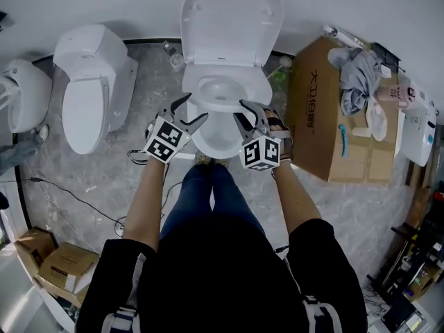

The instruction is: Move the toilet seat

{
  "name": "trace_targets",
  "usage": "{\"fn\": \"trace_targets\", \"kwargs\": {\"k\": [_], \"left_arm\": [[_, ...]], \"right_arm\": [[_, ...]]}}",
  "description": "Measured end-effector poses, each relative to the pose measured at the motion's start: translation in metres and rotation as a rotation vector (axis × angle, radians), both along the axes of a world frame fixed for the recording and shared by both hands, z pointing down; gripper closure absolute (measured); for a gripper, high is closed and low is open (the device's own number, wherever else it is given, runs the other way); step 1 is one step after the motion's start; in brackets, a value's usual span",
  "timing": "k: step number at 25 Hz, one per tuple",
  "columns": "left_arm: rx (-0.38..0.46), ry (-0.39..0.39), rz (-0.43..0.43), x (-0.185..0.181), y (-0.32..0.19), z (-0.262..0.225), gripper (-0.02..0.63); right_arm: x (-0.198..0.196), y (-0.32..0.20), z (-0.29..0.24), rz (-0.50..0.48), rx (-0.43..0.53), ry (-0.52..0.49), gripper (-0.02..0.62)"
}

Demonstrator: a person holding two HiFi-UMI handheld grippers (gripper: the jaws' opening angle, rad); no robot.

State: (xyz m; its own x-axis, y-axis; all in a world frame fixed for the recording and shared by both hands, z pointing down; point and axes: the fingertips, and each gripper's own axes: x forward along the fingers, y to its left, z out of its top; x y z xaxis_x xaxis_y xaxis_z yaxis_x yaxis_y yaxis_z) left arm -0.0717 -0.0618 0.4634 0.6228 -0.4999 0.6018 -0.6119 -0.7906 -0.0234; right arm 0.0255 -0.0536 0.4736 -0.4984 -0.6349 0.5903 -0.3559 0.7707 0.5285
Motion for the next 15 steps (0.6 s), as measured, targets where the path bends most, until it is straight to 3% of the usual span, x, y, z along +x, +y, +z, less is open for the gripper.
{"fn": "trace_targets", "kwargs": {"k": [3, 5, 10, 15], "left_arm": [[0.093, -0.148, 0.111, 0.017, -0.006, -0.002, 0.393], [0.111, -0.194, 0.154, 0.027, -0.011, -0.001, 0.405], [0.143, -0.258, 0.225, 0.041, -0.035, -0.004, 0.419], [0.167, -0.259, 0.234, 0.044, -0.059, -0.015, 0.454]], "right_arm": [[-0.001, -0.01, -0.006, 0.005, -0.001, -0.005, 0.445], [0.0, -0.016, -0.01, 0.007, -0.007, -0.007, 0.445], [0.0, -0.037, -0.021, 0.02, -0.009, -0.023, 0.446], [0.0, -0.061, -0.035, 0.021, 0.001, -0.039, 0.448]]}}
